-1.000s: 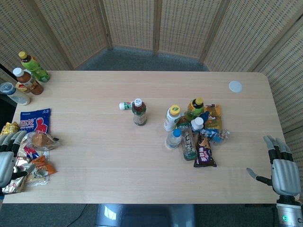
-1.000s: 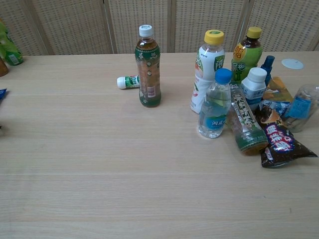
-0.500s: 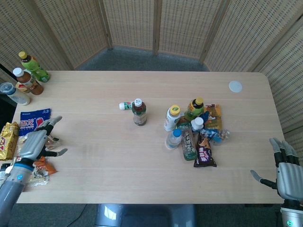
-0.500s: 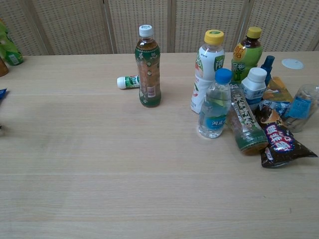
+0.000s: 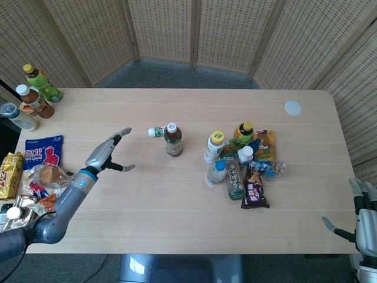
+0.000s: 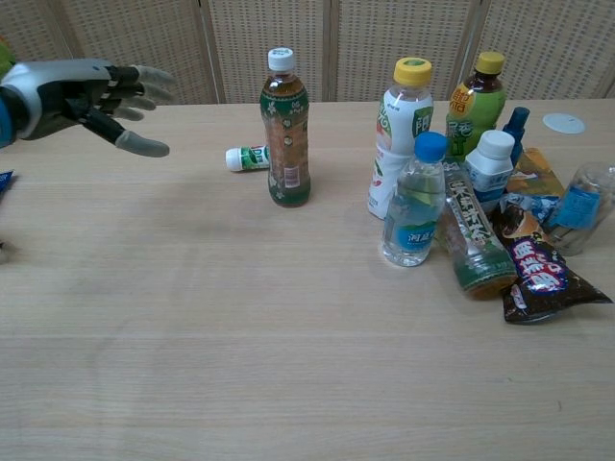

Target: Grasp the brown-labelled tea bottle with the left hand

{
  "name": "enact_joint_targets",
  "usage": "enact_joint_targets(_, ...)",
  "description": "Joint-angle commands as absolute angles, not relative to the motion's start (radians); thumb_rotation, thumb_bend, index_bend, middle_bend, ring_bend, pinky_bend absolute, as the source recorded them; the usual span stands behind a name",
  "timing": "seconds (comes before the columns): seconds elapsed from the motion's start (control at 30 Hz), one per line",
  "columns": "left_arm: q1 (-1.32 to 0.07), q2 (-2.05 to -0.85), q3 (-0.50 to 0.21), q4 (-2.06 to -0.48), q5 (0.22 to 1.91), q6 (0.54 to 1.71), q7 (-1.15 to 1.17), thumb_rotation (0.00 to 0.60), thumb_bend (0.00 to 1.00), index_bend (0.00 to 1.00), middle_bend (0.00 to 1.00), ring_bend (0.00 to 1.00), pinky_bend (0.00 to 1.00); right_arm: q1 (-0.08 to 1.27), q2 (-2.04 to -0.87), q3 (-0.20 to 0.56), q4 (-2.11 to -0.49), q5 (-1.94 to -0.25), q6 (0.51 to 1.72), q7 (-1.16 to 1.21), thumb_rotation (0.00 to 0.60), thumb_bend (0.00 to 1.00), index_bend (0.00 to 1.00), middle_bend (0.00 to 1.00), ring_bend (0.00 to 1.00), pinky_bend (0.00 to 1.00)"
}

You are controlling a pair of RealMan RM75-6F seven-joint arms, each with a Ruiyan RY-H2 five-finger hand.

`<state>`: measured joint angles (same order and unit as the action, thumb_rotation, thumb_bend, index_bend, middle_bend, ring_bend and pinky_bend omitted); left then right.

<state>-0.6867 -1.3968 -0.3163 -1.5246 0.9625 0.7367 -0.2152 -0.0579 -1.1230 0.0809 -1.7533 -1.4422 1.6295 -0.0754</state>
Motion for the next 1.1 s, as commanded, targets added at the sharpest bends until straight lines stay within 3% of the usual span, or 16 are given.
enact_joint_targets(0.03,-0.753,-1.491,-0.342,-1.428,0.934,0.702,-0.222,0.600,0.23,0.00,0.00,0.00,0.00,-0.064,-1.117,0.082,-1.755,-1.437,1.633,-0.072,0.524,0.15,0.00,0.00,0.00,0.00)
enact_joint_targets(0.57,-0.947,-1.807,-0.460,-1.042,0.954,0.577,-0.429,0.600,0.23,0.00,0.01,0.00,0.00,-0.111,-1.082,0.082,-1.783,-1.409,1.673,-0.084,0.522,0.15,0.00,0.00,0.00,0.00)
enact_joint_targets(0.63,-0.960,-1.848,-0.470,-0.994,0.970,0.587,-0.460,0.600,0.24,0.05,0.08,0.03,0.00,-0.120,-1.078,0.082,-1.789,-1.404,1.681,-0.085,0.522,0.15,0.00,0.00,0.00,0.00)
enact_joint_targets(0.7,-0.971,-1.888,-0.469,-0.943,0.990,0.606,-0.478,0.600,0.27,0.21,0.23,0.16,0.00,-0.127,-1.072,0.082,-1.794,-1.402,1.687,-0.086,0.523,0.15,0.00,0.00,0.00,0.00)
enact_joint_targets(0.77,-0.977,-1.915,-0.474,-0.909,1.000,0.605,-0.506,0.600,0.31,0.31,0.31,0.24,0.04,-0.131,-1.069,0.082,-1.796,-1.402,1.691,-0.085,0.523,0.15,0.00,0.00,0.00,0.00)
enact_joint_targets(1.0,-0.990,-1.985,-0.508,-0.810,1.031,0.619,-0.632,0.600,0.41,0.59,0.62,0.55,0.37,-0.148,-1.063,0.081,-1.804,-1.403,1.706,-0.079,0.526,0.15,0.00,0.00,0.00,0.00)
enact_joint_targets(1.1,-0.980,-1.984,-0.518,-0.811,1.047,0.652,-0.665,0.600,0.41,0.64,0.68,0.60,0.44,-0.152,-1.061,0.081,-1.803,-1.405,1.708,-0.076,0.526,0.15,0.00,0.00,0.00,0.00)
